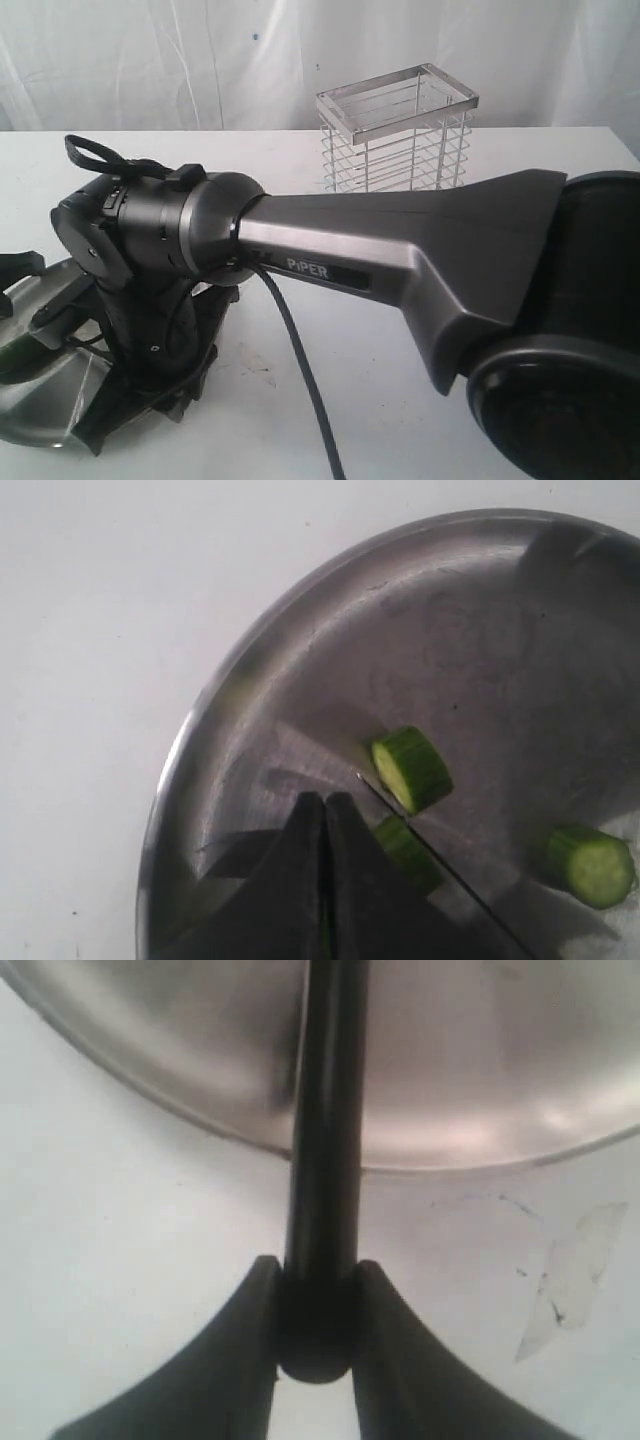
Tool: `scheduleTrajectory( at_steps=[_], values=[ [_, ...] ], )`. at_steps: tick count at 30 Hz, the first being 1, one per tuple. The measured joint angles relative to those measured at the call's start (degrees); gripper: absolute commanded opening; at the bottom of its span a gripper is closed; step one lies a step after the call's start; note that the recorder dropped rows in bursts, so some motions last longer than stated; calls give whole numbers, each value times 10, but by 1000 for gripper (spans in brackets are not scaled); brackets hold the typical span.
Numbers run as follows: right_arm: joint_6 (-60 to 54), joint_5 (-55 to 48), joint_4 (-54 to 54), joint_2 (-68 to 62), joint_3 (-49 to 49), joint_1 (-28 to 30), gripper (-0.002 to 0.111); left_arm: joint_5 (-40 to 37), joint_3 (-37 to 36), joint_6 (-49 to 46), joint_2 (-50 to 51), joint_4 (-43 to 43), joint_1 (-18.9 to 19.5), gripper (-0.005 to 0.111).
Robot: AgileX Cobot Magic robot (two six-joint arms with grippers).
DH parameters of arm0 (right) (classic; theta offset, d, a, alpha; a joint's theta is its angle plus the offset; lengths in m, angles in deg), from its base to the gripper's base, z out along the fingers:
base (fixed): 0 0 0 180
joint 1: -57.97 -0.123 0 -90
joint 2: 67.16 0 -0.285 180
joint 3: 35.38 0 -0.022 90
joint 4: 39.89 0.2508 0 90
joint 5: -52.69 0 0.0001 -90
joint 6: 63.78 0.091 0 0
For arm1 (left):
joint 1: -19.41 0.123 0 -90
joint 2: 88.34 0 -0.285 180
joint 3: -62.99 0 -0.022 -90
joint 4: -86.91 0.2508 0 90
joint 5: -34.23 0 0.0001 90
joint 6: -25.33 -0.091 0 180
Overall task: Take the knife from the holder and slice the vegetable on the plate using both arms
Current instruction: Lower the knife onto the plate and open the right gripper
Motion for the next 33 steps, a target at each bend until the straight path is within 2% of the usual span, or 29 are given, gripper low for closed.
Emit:
scheduleTrajectory(
  at_steps=[5,18,23,33],
  values=[
    [28,-2,-10,10,0,0,0,-8,0,0,-15,0,0,0],
    [63,10,-90,70,1,0,0,-56,33,-10,-136,0,0,0],
    [78,21,-118,70,33,0,0,-82,33,-22,-174,0,0,0],
    [84,108,-125,66,80,14,0,-101,-18,-25,-244,0,0,0]
  ],
)
